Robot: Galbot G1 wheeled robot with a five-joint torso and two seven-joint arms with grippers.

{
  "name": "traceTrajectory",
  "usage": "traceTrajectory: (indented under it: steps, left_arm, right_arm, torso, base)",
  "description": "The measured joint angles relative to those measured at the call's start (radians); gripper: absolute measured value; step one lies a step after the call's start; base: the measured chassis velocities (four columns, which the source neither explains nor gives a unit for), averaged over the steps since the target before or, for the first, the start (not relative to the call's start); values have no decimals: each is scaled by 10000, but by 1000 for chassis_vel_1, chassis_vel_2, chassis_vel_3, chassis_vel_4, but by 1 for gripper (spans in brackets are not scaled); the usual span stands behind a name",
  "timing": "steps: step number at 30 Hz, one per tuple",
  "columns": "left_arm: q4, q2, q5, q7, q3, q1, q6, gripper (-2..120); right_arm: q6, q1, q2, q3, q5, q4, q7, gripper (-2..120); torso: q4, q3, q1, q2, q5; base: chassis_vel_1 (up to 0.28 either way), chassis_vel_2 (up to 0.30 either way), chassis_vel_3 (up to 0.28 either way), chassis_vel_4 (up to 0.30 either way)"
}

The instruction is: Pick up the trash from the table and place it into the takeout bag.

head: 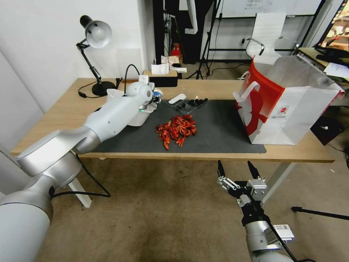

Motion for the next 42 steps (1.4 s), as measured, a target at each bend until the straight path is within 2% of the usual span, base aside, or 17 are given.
traceTrajectory:
  steps: [7,11,15,18,21,22,25,26,28,30,31,32,33,36,37,40,42]
  left_arm:
    - [-300,118,23,34,-184,-36,-511,27]
    - [-644,289,21,50,-362,-92,-608,27]
    - [-1398,615,-41,87,-700,-195,-796,27]
    - [-2142,912,-92,341,-846,-253,-1127,27]
    - [-3418,1272,-308,901,-1206,-393,-1524,27]
    - [-3418,1272,-308,901,-1206,-393,-1524,27]
    - [-4381,1264,-523,1722,-1262,-777,-1998,27]
    - [-4381,1264,-523,1722,-1262,-777,-1998,27]
    - [-4757,999,-617,2643,-1012,-1206,-2603,27]
    - [-4778,855,-617,2974,-883,-1372,-2813,27]
    - [-4751,624,-588,3452,-661,-1637,-3076,27]
    - [-4634,357,-471,3891,-448,-1869,-3269,27]
    - [-4634,357,-471,3891,-448,-1869,-3269,27]
    - [-3995,-491,-4,5111,251,-2498,-3792,27]
    - [-3995,-491,-4,5111,251,-2498,-3792,27]
    - [-3200,-1303,1080,6371,994,-2992,-4352,27]
    - [-2842,-1674,1523,6788,1304,-3190,-4540,27]
  right_arm:
    - [-7,8,7,-1,-8,0,1,100]
    - [-9,27,8,-6,-9,0,1,100]
    - [-18,71,8,-34,-9,-17,1,100]
    - [-23,98,7,-53,-9,-33,0,100]
    - [-32,118,5,-73,-8,-32,-9,100]
    - [-32,118,5,-73,-8,-32,-9,100]
    - [-52,168,-7,-77,-8,-25,-16,100]
    - [-52,168,-7,-77,-8,-25,-16,100]
    - [-56,173,7,-82,-8,-25,-21,100]
    - [-57,169,17,-83,-7,-25,-29,100]
    - [-57,159,35,-84,-9,-26,-44,100]
    - [-57,153,55,-85,-12,-27,-51,100]
    - [-57,153,55,-85,-12,-27,-51,100]
    - [-57,124,91,-58,-19,-33,-54,100]
    - [-57,124,91,-58,-19,-33,-54,100]
    - [-50,96,120,-21,-21,-38,-54,100]
    - [-38,82,144,-5,-22,-43,-58,100]
  torso:
    - [-3,0,1,0,1]
    - [-1,0,1,0,0]
    - [-1,0,1,0,0]
    - [-1,0,1,0,1]
    - [3,0,1,0,0]
    - [3,0,1,0,0]
    - [1,0,0,0,4]
    - [1,0,0,0,4]
    - [-2,-1,0,0,4]
    - [-2,0,0,0,4]
    - [-2,-1,0,0,3]
    - [-3,-1,0,0,5]
    - [-3,-1,0,0,5]
    - [-2,0,1,0,4]
    - [-2,0,1,0,4]
    - [-3,0,1,0,5]
    - [-4,0,0,0,5]
  base:
    - [0,0,0,0]
    - [0,0,0,0]
    - [0,0,0,0]
    - [0,0,0,0]
    - [0,0,0,0]
    - [0,0,0,0]
    - [0,0,0,0]
    - [0,0,0,0]
    - [0,0,0,0]
    - [0,0,0,0]
    - [0,0,0,0]
    - [0,0,0,0]
    - [0,0,0,0]
    - [0,0,0,0]
    - [0,0,0,0]
    - [0,0,0,0]
    - [0,0,0,0]
